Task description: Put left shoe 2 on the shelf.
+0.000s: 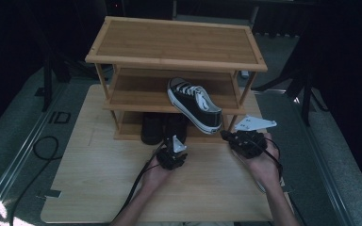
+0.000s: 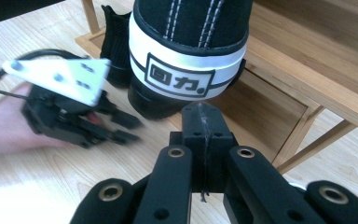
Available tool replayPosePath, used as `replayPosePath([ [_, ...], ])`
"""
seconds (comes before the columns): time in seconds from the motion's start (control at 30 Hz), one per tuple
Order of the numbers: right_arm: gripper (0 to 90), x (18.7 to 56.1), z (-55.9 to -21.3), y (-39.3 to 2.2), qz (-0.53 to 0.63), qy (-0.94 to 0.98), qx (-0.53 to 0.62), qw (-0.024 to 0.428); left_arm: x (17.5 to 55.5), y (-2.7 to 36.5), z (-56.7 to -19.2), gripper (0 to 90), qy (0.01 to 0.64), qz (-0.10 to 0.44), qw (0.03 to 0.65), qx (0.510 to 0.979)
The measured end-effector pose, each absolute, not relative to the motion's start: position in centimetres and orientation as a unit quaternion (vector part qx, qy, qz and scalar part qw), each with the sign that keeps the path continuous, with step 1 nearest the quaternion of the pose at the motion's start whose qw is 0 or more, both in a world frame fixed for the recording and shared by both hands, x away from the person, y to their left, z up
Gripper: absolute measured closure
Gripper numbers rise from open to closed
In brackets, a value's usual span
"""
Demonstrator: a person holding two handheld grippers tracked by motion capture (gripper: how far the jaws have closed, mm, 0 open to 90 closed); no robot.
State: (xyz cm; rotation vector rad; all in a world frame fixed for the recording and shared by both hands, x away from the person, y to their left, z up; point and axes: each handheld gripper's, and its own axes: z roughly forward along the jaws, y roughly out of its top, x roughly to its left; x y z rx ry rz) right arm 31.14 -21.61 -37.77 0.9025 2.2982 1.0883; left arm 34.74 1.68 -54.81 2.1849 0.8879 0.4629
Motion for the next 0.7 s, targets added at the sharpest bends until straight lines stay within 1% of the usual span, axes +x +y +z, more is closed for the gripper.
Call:
replayPosePath([
  [0.07, 90.0, 31.0, -37.7, -21.6, 0.395, 0.831, 0.325, 0.220, 35.3, 0.4, -54.9, 69.5, 0.342, 0.184, 0.359, 0.849],
  [0.27, 90.0, 30.7, -37.7, -21.6, 0.397, 0.832, 0.319, 0.221, 37.1, -2.0, -55.2, 76.5, 0.359, 0.195, 0.360, 0.839],
  [0.53, 90.0, 30.3, -37.8, -21.8, 0.400, 0.833, 0.313, 0.221, 38.7, -4.4, -55.2, 86.6, 0.364, 0.210, 0.351, 0.837],
  [0.6, 90.0, 30.3, -37.9, -21.8, 0.399, 0.834, 0.311, 0.221, 39.1, -4.6, -55.1, 88.3, 0.361, 0.214, 0.340, 0.842],
  [0.7, 90.0, 30.1, -37.9, -21.7, 0.401, 0.834, 0.307, 0.223, 39.7, -4.8, -55.2, 89.7, 0.374, 0.214, 0.347, 0.833],
])
